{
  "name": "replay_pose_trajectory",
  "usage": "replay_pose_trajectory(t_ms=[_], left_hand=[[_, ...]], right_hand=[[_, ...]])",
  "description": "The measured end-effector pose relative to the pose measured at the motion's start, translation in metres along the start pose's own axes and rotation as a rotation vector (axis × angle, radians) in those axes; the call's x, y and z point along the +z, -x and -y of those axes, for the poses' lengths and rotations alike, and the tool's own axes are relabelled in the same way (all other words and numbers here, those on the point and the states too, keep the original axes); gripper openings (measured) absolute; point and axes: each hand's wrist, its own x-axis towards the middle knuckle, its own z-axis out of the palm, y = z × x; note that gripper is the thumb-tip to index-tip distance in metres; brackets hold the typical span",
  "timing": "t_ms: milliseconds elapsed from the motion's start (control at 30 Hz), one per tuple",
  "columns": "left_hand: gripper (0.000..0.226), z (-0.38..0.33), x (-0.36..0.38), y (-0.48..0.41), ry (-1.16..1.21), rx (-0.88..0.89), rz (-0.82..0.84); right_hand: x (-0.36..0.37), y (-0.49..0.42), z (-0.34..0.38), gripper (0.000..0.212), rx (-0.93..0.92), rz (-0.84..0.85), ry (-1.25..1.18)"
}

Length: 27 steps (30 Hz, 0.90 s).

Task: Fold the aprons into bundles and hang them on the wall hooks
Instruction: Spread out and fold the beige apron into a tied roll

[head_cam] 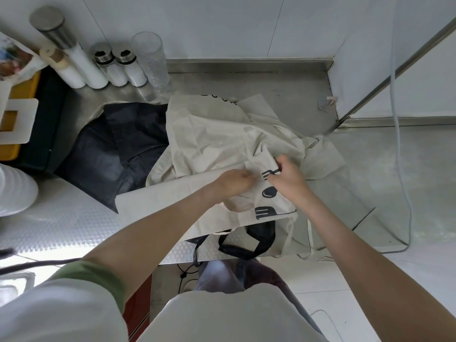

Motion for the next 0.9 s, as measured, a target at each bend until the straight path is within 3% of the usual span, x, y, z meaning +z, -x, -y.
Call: replay_pose_trajectory(t_ms=[100,167,233,333,467,600,733,800,900], left_hand=[[0.061,-0.011,0.002,0.005,0.508,-0.005,0.116],[0.076,-0.012,0.002,0.005,0.624,-0.003,0.184],[0.075,-0.007,0.003,0.005,0.669,-0.003,0.253],[0.052,0.001,0.005,0.007,0.647,0.033,0.227],[0.021,0.017,-0.001,0.006,0.669,-0.071,0.011],[0.021,0.035,-0.006,0.004,0.342,-0.165,-0.139],[0.031,0.042,-0.006,0.005,0.149,-0.178,-0.183],[0.037,0.043,-0.006,0.006,0.191,-0.196,-0.139],[0.048,0.043,-0.009,0.008,0.322,-0.221,0.064]], right_hand=[[-0.008,0.006,0.009,0.021,-0.044,0.107,-0.116],[-0.007,0.013,0.013,0.018,-0.083,0.221,-0.22],[-0.003,0.018,0.016,0.007,-0.062,0.318,-0.35],[0.011,0.019,0.015,0.011,-0.034,0.355,-0.325],[0.031,0.009,-0.002,0.017,-0.057,0.196,-0.013],[0.044,0.002,-0.018,0.039,-0.001,0.114,0.056],[0.055,-0.001,-0.025,0.045,0.021,0.086,0.156],[0.057,-0.004,-0.028,0.044,0.04,0.088,0.203],[0.056,-0.005,-0.029,0.046,0.095,0.146,0.208]])
